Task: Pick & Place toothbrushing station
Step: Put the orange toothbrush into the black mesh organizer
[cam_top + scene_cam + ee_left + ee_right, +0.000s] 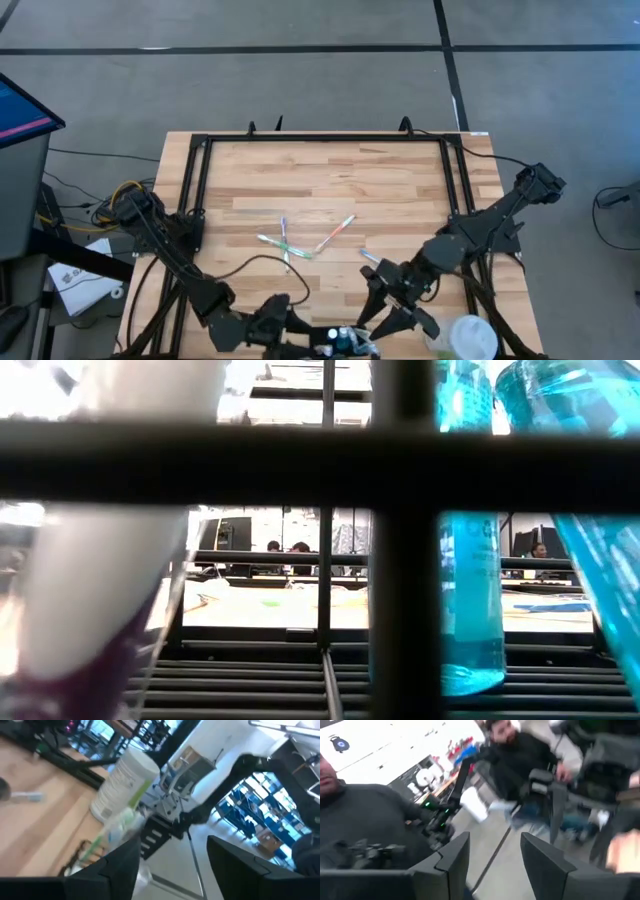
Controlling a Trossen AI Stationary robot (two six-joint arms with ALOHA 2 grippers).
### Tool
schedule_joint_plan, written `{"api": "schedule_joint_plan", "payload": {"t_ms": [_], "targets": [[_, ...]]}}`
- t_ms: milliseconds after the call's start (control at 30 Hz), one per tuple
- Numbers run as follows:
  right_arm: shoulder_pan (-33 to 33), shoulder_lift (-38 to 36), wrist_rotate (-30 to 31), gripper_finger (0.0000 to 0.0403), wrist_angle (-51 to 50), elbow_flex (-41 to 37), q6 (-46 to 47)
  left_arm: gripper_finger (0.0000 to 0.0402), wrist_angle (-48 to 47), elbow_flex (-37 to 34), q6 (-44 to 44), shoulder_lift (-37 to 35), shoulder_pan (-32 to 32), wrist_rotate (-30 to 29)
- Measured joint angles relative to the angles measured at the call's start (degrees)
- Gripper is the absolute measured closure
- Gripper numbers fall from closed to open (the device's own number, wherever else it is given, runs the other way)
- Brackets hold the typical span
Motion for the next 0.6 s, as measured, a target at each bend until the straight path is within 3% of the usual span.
{"api": "schedule_joint_plan", "payload": {"t_ms": [267, 500, 600], "targets": [[-1.0, 0.7, 2.2, 0.0234, 3.7, 0.0, -8.6, 0.0240, -5.4, 0.0, 0.1, -5.7, 5.6, 1.0], [0.3, 0.9, 0.7, 0.0236, 8.3, 0.0, -13.5, 0.0278, -6.1, 0.0, -6.5, -8.3, 13.0, 14.2], [-1.3, -0.4, -3.9, 0.0237, 6.1, 0.0, -14.8, 0.0283, -6.1, 0.0, -7.7, -8.5, 16.0, 17.5]]}}
